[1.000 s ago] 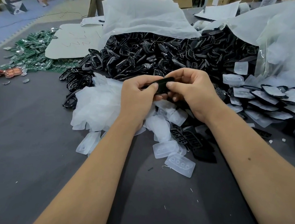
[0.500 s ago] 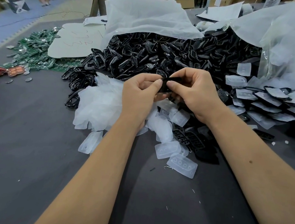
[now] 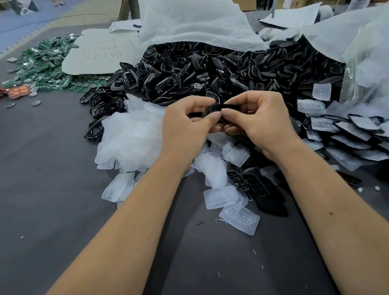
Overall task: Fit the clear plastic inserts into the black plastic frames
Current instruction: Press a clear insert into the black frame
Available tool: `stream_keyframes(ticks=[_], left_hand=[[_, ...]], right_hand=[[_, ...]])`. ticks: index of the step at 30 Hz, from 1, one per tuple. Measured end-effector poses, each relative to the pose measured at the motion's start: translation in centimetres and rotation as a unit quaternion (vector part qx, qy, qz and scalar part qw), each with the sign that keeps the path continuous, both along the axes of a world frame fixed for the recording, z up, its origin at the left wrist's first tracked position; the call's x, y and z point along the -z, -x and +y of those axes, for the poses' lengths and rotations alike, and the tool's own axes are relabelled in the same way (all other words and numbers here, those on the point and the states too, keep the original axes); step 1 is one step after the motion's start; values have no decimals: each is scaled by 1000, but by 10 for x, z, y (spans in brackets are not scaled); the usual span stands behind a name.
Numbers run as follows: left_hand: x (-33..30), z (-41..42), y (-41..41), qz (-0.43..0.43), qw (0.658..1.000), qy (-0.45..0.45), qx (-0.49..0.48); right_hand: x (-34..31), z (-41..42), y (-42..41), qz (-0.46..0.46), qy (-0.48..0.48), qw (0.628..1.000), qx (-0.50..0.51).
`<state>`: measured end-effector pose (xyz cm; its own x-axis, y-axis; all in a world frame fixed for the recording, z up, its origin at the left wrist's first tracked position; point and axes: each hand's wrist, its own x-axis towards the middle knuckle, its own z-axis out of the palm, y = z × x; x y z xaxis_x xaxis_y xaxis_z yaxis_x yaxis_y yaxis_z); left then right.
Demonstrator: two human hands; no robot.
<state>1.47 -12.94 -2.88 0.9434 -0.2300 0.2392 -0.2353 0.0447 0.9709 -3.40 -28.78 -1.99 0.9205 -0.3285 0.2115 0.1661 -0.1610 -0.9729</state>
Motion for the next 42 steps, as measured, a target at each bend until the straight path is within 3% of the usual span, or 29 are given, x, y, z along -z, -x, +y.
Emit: stream_keyframes(ticks=[5, 10, 19, 24, 30, 33, 42], left_hand=[[0, 0, 1, -5, 1000, -10, -12], [-1, 0, 2, -10, 1000, -9, -21], [-5, 0, 2, 77, 992, 102, -20], [-8, 0, 3, 103, 983, 148, -11], [-9, 1, 4, 114, 980, 164, 2], [-10, 2, 6, 115, 979, 169, 6], [-11, 0, 8, 113, 982, 153, -11]], right_hand=[[-1, -1, 0, 13, -30, 999, -34], [-4, 2, 2, -2, 37, 999, -13], [-16, -17, 7, 61, 88, 994, -11], [-33, -24, 18, 172, 296, 928, -148], [-45, -22, 24, 240, 351, 882, -202], [-40, -22, 26, 220, 353, 885, -207], [-31, -27, 25, 159, 236, 938, -197]])
